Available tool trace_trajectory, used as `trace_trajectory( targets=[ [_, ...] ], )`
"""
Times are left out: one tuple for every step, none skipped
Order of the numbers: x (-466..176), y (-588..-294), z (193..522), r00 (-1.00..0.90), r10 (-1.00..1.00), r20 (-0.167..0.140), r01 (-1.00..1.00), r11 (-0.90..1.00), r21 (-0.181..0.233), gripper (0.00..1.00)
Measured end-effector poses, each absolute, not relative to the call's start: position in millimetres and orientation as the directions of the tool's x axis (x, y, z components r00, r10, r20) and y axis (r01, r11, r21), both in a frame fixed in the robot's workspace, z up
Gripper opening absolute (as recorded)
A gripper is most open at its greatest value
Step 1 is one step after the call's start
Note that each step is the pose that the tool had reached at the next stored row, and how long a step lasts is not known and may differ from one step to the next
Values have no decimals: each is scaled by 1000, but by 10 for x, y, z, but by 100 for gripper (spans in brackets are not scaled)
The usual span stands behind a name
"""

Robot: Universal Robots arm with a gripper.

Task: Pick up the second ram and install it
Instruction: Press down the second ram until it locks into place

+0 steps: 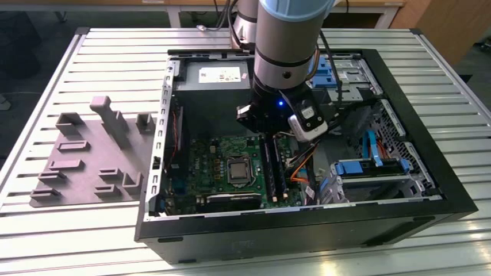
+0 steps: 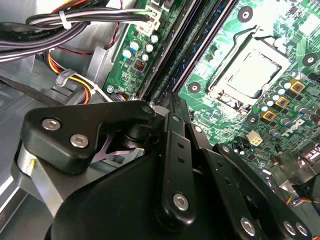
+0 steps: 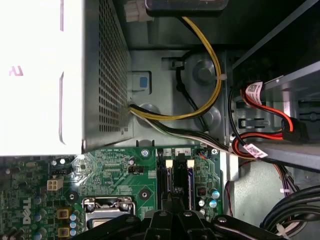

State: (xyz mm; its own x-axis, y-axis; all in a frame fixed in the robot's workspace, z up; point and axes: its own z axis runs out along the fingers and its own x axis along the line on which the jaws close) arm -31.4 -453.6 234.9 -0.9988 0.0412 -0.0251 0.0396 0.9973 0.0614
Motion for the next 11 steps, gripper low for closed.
trace_trajectory(
  targets=[
    [-314,-4543,2349,-999,41,-25,40,997,61,11],
    [-314,-4551,2349,-999,41,-25,40,997,61,11],
    [-314,-4560,2349,-999,41,-25,40,997,61,11],
    [-314,-4570,2349,-999,41,-25,40,997,61,11],
    [-314,-4580,2349,-999,41,-25,40,997,61,11],
    [-314,-4591,2349,-999,41,-25,40,997,61,11],
    [-314,-4602,2349,-999,41,-25,40,997,61,11],
    [-314,-4613,2349,-999,41,-25,40,997,61,11],
    [-314,-4624,2349,-999,41,-25,40,997,61,11],
    [-314,-4635,2349,-999,41,-25,40,997,61,11],
    [-314,-4647,2349,-999,41,-25,40,997,61,11]
  ],
)
